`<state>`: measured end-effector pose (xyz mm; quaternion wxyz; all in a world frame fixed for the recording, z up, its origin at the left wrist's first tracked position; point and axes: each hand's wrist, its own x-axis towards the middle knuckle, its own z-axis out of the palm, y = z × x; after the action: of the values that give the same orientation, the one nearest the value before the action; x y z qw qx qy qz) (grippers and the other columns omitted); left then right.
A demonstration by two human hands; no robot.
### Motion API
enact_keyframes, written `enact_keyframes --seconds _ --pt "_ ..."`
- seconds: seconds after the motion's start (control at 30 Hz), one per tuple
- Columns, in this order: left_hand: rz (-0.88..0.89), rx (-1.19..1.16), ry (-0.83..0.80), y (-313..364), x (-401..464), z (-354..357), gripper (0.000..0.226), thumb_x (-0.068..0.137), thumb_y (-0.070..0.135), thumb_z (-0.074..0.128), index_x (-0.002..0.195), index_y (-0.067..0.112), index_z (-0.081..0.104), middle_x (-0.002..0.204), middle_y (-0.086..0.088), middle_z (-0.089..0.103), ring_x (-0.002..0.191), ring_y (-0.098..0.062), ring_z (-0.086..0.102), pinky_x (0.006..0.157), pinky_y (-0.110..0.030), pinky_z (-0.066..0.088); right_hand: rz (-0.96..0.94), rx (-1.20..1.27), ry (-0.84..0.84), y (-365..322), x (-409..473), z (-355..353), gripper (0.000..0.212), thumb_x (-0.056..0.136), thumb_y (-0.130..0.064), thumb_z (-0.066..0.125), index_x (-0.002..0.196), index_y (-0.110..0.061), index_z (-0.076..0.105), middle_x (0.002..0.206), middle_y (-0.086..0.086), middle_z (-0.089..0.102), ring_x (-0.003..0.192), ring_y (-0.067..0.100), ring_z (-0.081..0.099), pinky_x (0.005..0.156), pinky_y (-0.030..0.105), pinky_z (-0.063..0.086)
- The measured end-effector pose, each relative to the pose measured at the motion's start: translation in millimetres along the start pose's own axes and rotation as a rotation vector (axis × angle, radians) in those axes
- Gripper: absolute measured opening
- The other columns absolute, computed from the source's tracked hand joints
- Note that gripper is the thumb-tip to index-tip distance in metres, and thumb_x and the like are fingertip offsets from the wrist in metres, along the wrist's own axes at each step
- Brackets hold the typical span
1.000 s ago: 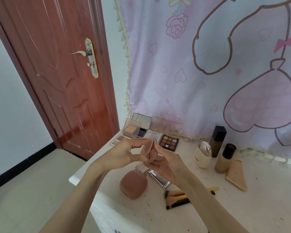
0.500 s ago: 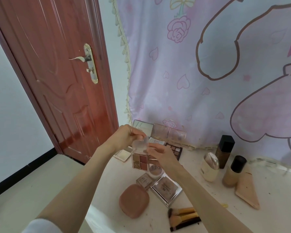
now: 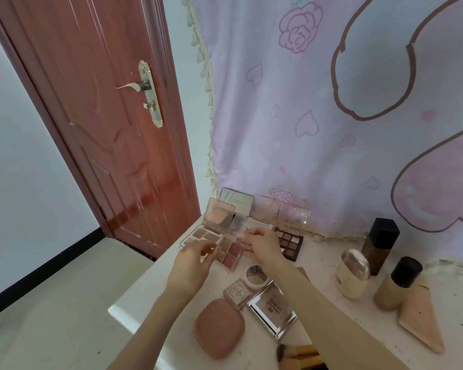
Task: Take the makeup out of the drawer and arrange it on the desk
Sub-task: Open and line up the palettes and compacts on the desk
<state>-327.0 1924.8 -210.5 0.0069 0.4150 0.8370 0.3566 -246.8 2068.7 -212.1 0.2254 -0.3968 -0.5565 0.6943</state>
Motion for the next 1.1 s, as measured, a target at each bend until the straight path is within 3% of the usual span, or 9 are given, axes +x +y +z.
enact_keyframes --seconds 0.1,0.23,0.33,0.43,0.53,0.7,0.83,1.0,1.1 --pt "-0.051 0.051 -0.097 -11 -13 4 0.019 0.088 0.015 0.061 0.104 0.016 0.07 0.1 0.003 0.07 0.081 -0.004 0.054 0.072 -0.003 0.032 -0.072 -0.177 0.036 2 4 6 0.02 0.088 0.001 0.053 0.075 -0.012 0.059 0.098 0.006 0.066 0.093 0.02 0.066 0.079 0.033 0.055" --pt "-0.011 0.098 -0.174 -13 -17 5 0.021 0.09 0.018 0.057 0.107 0.018 0.069 0.112 0.007 0.066 0.099 -0.007 0.056 0.082 -0.007 0.033 -0.174 -0.38 0.098 4 4 9 0.021 0.088 0.001 0.047 0.086 0.009 0.067 0.105 0.01 0.069 0.08 0.02 0.064 0.071 0.03 0.054" --pt "0.049 0.14 -0.223 -14 -17 6 0.024 0.093 0.02 0.054 0.112 0.016 0.067 0.122 0.006 0.06 0.108 -0.009 0.053 0.086 -0.007 0.029 -0.232 -0.517 0.139 4 4 6 0.024 0.087 0.003 0.045 0.092 0.015 0.065 0.112 0.009 0.068 0.074 0.016 0.06 0.055 0.018 0.045" --pt "0.085 0.155 -0.261 -15 -17 8 0.028 0.095 0.023 0.05 0.118 0.017 0.064 0.129 0.006 0.055 0.117 -0.01 0.047 0.092 -0.01 0.027 -0.239 -0.512 0.174 3 7 5 0.024 0.085 0.007 0.044 0.096 0.015 0.064 0.109 0.014 0.068 0.088 0.024 0.063 0.066 0.021 0.048" --pt "0.081 0.152 -0.296 -16 -16 10 0.031 0.095 0.026 0.049 0.123 0.018 0.06 0.132 0.006 0.052 0.121 -0.011 0.042 0.095 -0.011 0.024 -0.204 -0.453 0.211 1 10 5 0.027 0.085 0.007 0.044 0.105 0.007 0.063 0.106 0.022 0.066 0.099 0.034 0.062 0.086 0.039 0.051" --pt "0.079 0.178 -0.345 -15 -16 10 0.036 0.095 0.03 0.048 0.129 0.018 0.054 0.137 0.005 0.046 0.126 -0.013 0.037 0.099 -0.012 0.021 -0.183 -0.362 0.181 2 6 -3 0.029 0.091 -0.003 0.048 0.119 -0.004 0.053 0.113 0.018 0.06 0.103 0.031 0.059 0.078 0.031 0.047" --pt "0.083 0.171 -0.346 -11 -19 9 0.038 0.095 0.03 0.049 0.131 0.017 0.052 0.138 0.002 0.045 0.128 -0.014 0.036 0.102 -0.017 0.021 -0.242 -0.363 0.135 1 -14 -19 0.029 0.091 -0.009 0.05 0.12 -0.007 0.055 0.112 0.01 0.059 0.103 0.026 0.058 0.093 0.041 0.048" --pt "0.123 0.09 -0.279 6 -30 14 0.038 0.095 0.029 0.048 0.132 0.021 0.049 0.137 0.003 0.046 0.129 -0.015 0.037 0.106 -0.023 0.025 -0.444 -0.616 0.07 3 -49 -46 0.021 0.092 -0.015 0.051 0.108 -0.013 0.065 0.108 0.0 0.066 0.094 0.009 0.056 0.084 0.018 0.04" --pt "0.207 0.052 -0.295 18 -43 24 0.039 0.097 0.026 0.043 0.136 0.024 0.044 0.142 0.003 0.041 0.131 -0.014 0.036 0.105 -0.024 0.027 -0.535 -0.91 0.031 17 -71 -62 0.027 0.093 -0.026 0.051 0.116 -0.017 0.062 0.119 -0.002 0.06 0.11 0.013 0.051 0.093 0.023 0.039"
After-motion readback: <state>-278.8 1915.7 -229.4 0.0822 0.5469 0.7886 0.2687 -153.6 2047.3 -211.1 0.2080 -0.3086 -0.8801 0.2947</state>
